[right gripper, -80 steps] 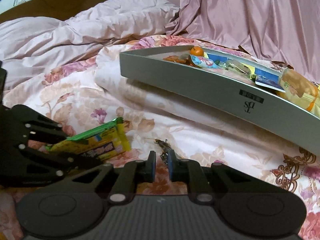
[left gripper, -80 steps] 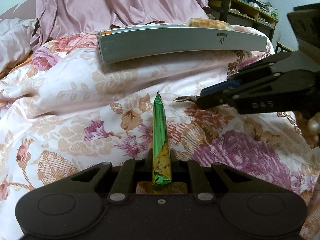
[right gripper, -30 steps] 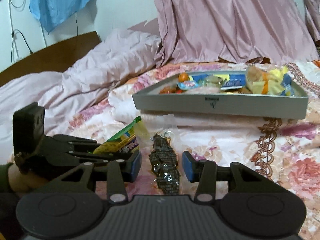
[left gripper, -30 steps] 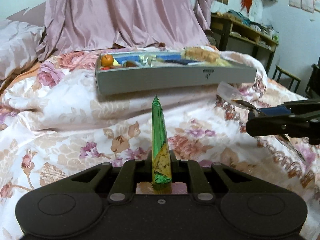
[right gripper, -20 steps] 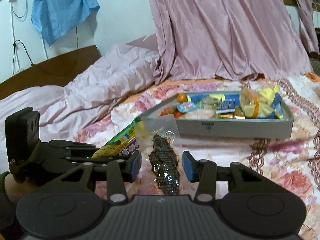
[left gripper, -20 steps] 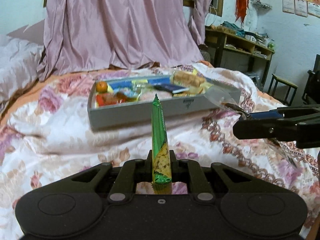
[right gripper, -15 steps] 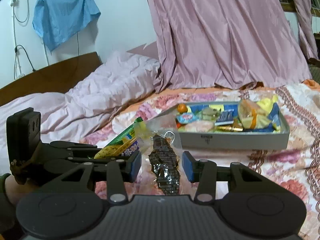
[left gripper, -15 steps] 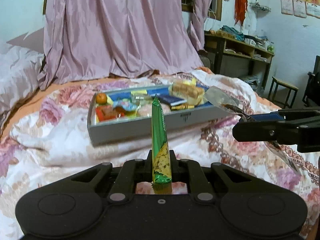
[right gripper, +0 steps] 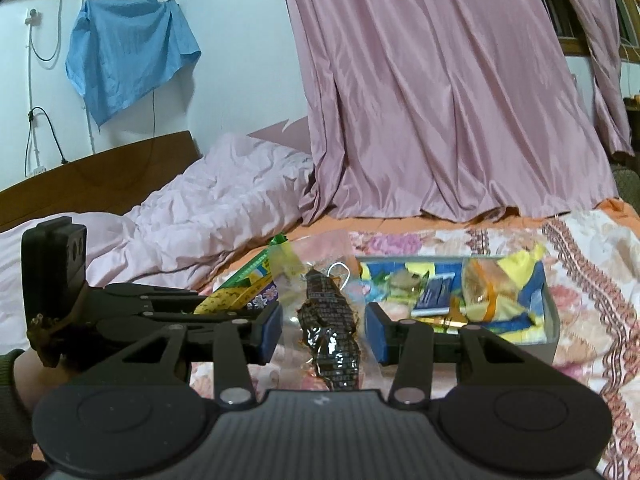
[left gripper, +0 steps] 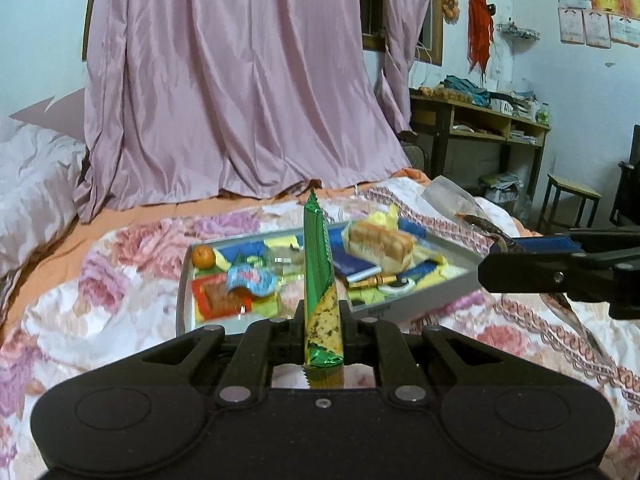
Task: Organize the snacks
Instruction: 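Carry the yellow-green packet and the dark brown packet over the grey tray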
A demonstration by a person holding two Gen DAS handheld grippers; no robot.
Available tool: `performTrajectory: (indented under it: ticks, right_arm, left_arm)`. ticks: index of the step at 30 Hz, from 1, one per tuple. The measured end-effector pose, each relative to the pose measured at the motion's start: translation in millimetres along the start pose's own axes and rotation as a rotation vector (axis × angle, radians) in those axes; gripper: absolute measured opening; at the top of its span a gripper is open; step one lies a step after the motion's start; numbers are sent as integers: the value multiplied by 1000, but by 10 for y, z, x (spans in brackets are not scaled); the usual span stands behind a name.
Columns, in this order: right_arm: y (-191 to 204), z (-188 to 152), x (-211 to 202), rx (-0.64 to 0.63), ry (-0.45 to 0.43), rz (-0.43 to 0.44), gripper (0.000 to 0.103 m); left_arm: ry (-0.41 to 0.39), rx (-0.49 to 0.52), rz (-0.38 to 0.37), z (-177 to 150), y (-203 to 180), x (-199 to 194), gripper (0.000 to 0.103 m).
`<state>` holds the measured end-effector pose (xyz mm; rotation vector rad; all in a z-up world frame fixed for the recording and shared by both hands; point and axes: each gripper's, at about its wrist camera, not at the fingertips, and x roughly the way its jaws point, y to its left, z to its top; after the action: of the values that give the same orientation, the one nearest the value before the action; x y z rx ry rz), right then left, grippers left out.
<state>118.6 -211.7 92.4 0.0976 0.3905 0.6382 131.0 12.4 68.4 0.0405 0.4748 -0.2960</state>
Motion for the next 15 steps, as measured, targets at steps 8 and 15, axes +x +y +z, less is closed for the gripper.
performTrajectory:
  ticks: [8,15]
  right_arm:
    - [-130,185,145,-6,-33,-19,50]
    - [-271,395,384,-24,-59,-66,50]
  left_arm:
    - [-38,2,10,257,97,238,13]
    - [-50,-28,32,449,266,529,13]
